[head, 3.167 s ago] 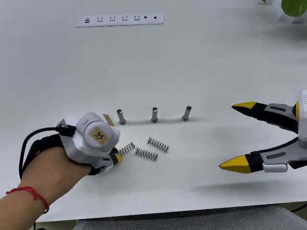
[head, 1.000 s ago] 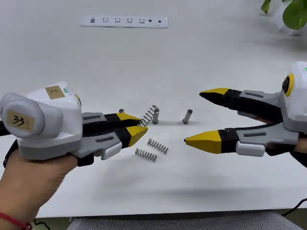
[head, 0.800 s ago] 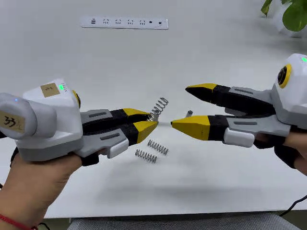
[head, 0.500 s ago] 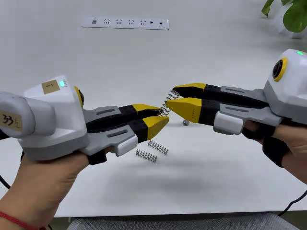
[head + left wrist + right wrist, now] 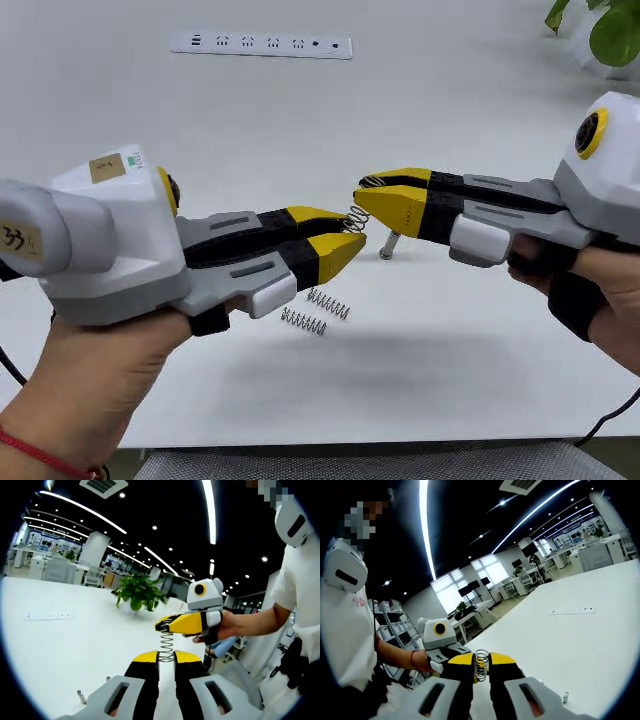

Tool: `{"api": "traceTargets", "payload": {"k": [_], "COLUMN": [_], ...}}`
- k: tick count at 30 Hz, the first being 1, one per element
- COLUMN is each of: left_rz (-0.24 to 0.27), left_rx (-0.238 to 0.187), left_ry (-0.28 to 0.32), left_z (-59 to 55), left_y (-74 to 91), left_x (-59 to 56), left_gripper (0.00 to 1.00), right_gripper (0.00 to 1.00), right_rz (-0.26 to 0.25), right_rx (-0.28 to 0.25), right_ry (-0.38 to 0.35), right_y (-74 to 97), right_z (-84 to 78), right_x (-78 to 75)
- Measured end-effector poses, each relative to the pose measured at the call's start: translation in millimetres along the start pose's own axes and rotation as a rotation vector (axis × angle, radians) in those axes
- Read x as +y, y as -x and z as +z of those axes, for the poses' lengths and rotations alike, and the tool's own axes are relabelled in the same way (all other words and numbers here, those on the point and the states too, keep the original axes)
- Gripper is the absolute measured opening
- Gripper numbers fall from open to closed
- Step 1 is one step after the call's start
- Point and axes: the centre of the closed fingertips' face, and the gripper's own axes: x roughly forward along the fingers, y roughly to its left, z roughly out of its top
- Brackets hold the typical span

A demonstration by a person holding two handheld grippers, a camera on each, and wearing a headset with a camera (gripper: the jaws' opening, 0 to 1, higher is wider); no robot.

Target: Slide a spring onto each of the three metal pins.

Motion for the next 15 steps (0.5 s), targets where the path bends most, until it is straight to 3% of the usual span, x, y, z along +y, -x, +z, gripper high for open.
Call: {"api": "traceTargets", "payload": {"k": [9,12,15], "left_rz": [-0.012,-0.007,0.004], "left_rx": [0.032,0.060,0.094], "left_ry": [-0.042,-0.069,-0.095], "left_z": [-4.2,-8.2,-14.0], "left_y": [-1.2,-3.7,-5.0], "left_x": [-2.1,-3.6,-2.5], "left_gripper": [0.11,0.12,0.20], "right_gripper": [0.11,0.11,0.11], "right_rz": [0.000,0.001,0.003], "right_rx": [0.035,0.044,0.044], "right_ry": [0.037,0.045,0.052], "right_y": [-2.0,-1.6,-0.1], "right_z": [-4.6,-5.0,-2.5], "right_x": [7.0,7.3,7.1]}}
